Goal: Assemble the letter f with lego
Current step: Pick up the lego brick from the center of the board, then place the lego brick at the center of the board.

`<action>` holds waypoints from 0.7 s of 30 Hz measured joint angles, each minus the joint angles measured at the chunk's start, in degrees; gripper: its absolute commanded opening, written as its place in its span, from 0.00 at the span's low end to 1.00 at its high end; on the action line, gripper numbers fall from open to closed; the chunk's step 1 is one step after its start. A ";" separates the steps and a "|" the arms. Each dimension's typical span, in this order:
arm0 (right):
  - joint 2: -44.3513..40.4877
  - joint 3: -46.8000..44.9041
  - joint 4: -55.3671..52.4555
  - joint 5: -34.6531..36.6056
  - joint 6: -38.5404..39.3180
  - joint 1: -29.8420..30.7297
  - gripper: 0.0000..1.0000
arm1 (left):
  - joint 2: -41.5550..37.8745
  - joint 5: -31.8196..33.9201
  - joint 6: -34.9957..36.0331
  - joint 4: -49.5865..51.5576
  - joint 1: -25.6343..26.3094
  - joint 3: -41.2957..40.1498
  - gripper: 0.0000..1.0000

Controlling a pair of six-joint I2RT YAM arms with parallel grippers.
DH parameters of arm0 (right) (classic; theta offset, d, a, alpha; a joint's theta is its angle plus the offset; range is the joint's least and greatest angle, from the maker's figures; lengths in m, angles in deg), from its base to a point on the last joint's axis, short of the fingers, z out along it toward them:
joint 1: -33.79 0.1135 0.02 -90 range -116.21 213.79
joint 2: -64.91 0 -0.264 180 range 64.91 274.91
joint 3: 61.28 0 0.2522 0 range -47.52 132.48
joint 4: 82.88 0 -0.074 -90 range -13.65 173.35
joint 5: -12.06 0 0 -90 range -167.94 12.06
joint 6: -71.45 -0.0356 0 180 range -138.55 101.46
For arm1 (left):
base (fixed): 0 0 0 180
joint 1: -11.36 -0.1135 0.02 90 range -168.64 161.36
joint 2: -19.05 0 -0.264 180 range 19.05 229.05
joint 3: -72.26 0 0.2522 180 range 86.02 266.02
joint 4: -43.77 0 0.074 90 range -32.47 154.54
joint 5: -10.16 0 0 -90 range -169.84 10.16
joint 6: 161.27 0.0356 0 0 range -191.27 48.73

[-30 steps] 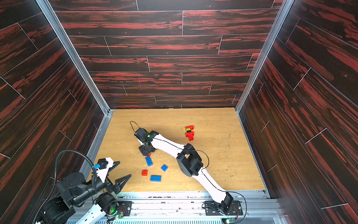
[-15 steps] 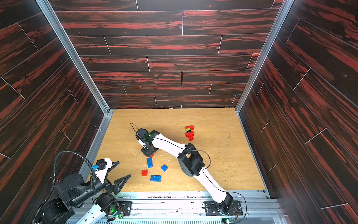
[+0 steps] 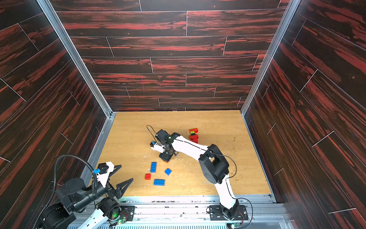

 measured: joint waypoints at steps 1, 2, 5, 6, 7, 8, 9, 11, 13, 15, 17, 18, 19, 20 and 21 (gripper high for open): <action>-1.07 -1.40 0.66 -1.53 2.32 -0.04 0.28 | 0.00 0.00 0.00 -0.02 0.00 0.00 1.00; -1.84 -2.38 1.05 -2.73 4.24 -0.17 0.29 | 0.00 0.00 0.00 -0.02 0.00 0.02 1.00; -3.32 -4.00 1.44 -6.29 9.77 -0.57 0.31 | 0.00 0.00 0.00 -0.02 0.02 0.00 1.00; -3.41 -4.02 1.42 -7.06 11.47 -0.81 0.31 | 0.00 0.00 0.00 -0.02 0.04 0.02 1.00; -3.43 -4.02 1.57 -7.52 13.00 -1.09 0.32 | 0.00 0.00 0.00 -0.02 0.04 0.00 1.00; -3.43 -4.02 1.60 -7.65 14.14 -1.33 0.32 | 0.00 0.00 0.00 -0.02 0.04 0.02 1.00; -3.41 -4.02 1.60 -7.65 15.37 -1.64 0.32 | 0.00 0.00 0.00 -0.02 0.04 0.02 1.00; -3.43 -4.02 1.75 -7.65 17.29 -2.14 0.32 | 0.00 0.02 0.00 -0.02 0.04 0.02 1.00; -3.43 -4.02 1.88 -7.67 18.73 -2.64 0.32 | -0.02 0.02 0.00 -0.02 0.04 0.02 1.00; -3.43 -4.02 2.08 -7.72 20.11 -3.10 0.32 | -0.17 0.04 0.00 -0.02 0.04 0.02 1.00; -3.43 -4.02 2.08 -7.80 21.22 -3.50 0.32 | -0.46 0.04 0.00 -0.02 0.04 0.02 1.00; -3.43 -4.02 2.05 -7.85 21.68 -3.61 0.32 | -0.52 0.04 0.00 0.00 0.04 0.02 1.00; -3.41 -4.00 1.97 -7.82 22.16 -3.72 0.32 | -0.52 0.04 0.00 -0.02 0.04 0.02 1.00; -3.37 -3.93 1.66 -7.78 22.67 -3.85 0.32 | -0.57 0.04 0.00 -0.02 0.04 0.00 1.00; -3.26 -3.72 1.18 -7.72 23.02 -3.91 0.32 | -0.59 0.04 0.00 0.00 0.04 0.00 1.00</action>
